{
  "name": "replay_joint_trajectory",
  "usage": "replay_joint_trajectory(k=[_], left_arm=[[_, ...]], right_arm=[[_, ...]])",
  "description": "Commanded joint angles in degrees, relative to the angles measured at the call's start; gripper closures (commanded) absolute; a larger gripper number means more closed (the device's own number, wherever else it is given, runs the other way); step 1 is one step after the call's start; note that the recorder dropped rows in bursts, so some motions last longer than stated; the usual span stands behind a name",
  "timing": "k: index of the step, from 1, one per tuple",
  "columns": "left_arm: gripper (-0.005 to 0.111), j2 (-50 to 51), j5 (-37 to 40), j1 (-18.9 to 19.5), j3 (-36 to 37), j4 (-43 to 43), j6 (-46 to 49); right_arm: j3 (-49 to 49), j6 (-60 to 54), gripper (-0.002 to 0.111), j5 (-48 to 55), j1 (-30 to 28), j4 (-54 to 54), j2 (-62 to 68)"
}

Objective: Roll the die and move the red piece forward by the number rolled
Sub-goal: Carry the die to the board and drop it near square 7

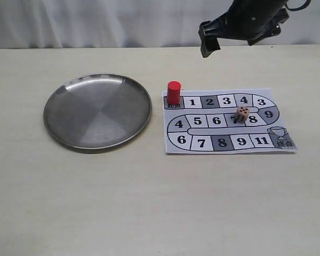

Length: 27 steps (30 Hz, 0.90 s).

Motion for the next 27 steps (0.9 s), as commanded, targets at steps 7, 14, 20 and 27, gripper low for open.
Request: replay_joint_trajectory(k=[7, 14, 20, 27], left_arm=[[0.107, -0.1, -0.5, -0.1, 0.1, 0.0, -0.1], [0.107, -0.1, -0.5, -0.1, 0.1, 0.0, -0.1], [0.107, -0.1, -0.5, -0.1, 0.1, 0.0, -0.1], [0.107, -0.1, -0.5, -0.1, 0.1, 0.0, -0.1]], right_arm=[[1.2, -1.2, 0.104, 5.1, -1.6, -0.4, -3.7], [15.5, 1.4, 0.104, -6.0, -5.4, 0.4, -3.7], [32.6, 1.5, 0.104, -26.9, -7.5, 4.3, -3.7], [41.2, 1.0, 0.104, -39.2, -7.6, 4.3, -3.7]])
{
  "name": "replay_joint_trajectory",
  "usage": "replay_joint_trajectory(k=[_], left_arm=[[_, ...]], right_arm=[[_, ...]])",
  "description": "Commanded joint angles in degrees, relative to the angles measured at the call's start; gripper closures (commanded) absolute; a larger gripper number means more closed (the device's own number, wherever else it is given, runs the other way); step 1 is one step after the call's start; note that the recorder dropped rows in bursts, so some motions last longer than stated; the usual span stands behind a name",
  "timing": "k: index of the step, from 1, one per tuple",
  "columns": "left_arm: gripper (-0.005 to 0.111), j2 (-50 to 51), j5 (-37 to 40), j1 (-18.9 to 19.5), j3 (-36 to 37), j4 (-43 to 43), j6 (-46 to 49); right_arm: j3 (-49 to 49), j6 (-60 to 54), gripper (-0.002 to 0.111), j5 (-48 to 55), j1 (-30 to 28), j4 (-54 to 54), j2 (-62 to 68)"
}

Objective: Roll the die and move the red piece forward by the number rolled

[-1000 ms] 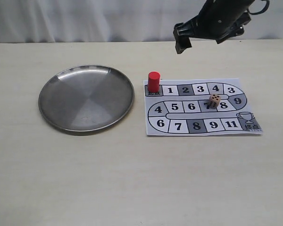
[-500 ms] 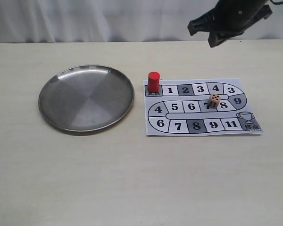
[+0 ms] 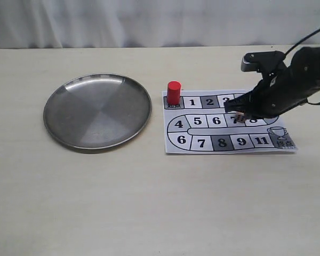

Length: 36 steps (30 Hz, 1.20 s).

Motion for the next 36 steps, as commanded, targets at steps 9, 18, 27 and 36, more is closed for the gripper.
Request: replay_joint_trajectory(k=[9, 18, 27, 36], left_arm=[[0.107, -0.1, -0.5, -0.1, 0.1, 0.0, -0.1], [0.107, -0.1, -0.5, -0.1, 0.1, 0.0, -0.1], [0.107, -0.1, -0.5, -0.1, 0.1, 0.0, -0.1], [0.107, -0.1, -0.5, -0.1, 0.1, 0.0, -0.1]], right_arm=[[5.3, -0.4, 0.104, -11.4, -0.4, -0.1, 3.8], [5.3, -0.4, 0.104, -13.2, -0.4, -0.2, 5.7], [5.3, -0.4, 0.104, -12.0, -0.2, 0.3, -0.7], [-4.2, -1.3, 0.102, -5.6, 7.0, 1.6, -6.1]])
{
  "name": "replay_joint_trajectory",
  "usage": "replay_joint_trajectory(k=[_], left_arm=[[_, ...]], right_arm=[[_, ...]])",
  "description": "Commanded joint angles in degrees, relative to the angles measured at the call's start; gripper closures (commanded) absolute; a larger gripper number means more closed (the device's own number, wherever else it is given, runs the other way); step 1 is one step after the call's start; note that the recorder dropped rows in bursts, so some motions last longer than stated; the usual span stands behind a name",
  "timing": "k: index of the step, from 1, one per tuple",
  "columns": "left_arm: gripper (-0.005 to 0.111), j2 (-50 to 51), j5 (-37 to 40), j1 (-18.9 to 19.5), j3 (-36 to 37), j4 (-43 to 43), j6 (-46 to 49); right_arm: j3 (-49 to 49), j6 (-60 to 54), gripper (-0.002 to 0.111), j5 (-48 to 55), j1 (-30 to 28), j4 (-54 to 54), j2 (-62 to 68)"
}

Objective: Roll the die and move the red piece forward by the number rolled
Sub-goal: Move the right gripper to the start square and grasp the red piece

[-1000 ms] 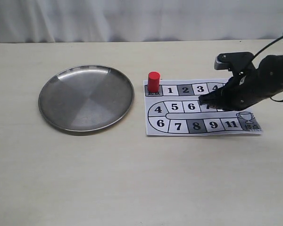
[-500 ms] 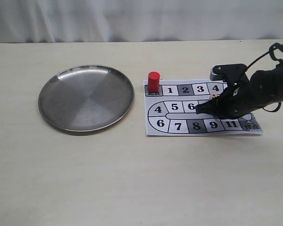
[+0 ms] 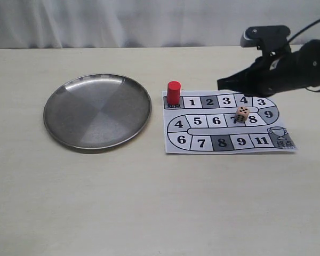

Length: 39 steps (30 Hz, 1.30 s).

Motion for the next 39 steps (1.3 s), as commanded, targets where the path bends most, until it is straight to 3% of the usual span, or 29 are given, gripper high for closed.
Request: replay_joint_trajectory(k=[1, 9, 15, 21, 28, 36, 39], left_arm=[[0.107, -0.1, -0.5, -0.1, 0.1, 0.0, -0.1], [0.107, -0.1, -0.5, -0.1, 0.1, 0.0, -0.1], [0.107, -0.1, -0.5, -0.1, 0.1, 0.0, -0.1], [0.107, -0.1, -0.5, -0.1, 0.1, 0.0, -0.1], [0.107, -0.1, -0.5, -0.1, 0.1, 0.0, -0.1], [0.107, -0.1, -0.5, -0.1, 0.1, 0.0, -0.1], [0.107, -0.1, -0.5, -0.1, 0.1, 0.0, -0.1]], right_arm=[[-7.4, -1.7, 0.099, 4.4, 4.7, 0.2, 1.2], [-23.2, -1.8, 0.054, 15.5, 9.0, 0.4, 12.0], [-31.8, -1.6, 0.035, 18.0, 9.4, 0.4, 20.4], [-38.0, -1.6, 0.028, 18.0, 9.6, 0.6, 27.1], [-40.9, -2.4, 0.033, 15.7, 9.6, 0.6, 32.6], [-40.9, -3.5, 0.081, 15.3, 9.6, 0.1, 33.3], [-40.9, -3.3, 0.094, 15.3, 9.6, 0.1, 33.3]])
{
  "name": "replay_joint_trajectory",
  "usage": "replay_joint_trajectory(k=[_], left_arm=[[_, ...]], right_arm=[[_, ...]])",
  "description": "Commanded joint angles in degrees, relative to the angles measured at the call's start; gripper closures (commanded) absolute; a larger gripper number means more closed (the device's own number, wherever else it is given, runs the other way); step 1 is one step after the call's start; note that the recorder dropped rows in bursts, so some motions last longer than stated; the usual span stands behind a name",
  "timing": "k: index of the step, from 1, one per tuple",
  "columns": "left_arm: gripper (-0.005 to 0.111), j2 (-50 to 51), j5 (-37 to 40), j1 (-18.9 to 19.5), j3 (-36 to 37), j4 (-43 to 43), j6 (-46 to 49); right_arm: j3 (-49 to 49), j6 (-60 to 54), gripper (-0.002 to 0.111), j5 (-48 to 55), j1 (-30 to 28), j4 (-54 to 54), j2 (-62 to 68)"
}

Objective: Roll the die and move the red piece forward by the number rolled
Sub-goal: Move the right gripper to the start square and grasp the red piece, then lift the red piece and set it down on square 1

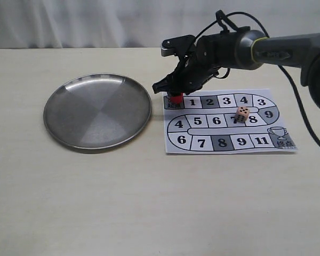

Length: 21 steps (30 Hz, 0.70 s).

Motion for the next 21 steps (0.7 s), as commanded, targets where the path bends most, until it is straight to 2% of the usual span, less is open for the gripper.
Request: replay_joint_trajectory(k=[1, 3, 13, 21], left_arm=[[0.107, -0.1, -0.5, -0.1, 0.1, 0.0, -0.1], [0.107, -0.1, -0.5, -0.1, 0.1, 0.0, -0.1], [0.107, -0.1, -0.5, -0.1, 0.1, 0.0, -0.1], [0.107, -0.1, -0.5, -0.1, 0.1, 0.0, -0.1]], right_arm=[[-0.4, -0.2, 0.098, -0.6, 0.0, -0.3, -0.3], [-0.4, 0.1, 0.104, 0.4, 0.0, -0.3, -0.3], [-4.8, 0.1, 0.104, 11.8, -0.2, -3.7, -8.2], [-5.1, 0.6, 0.104, 11.9, -1.4, -4.2, -13.6]])
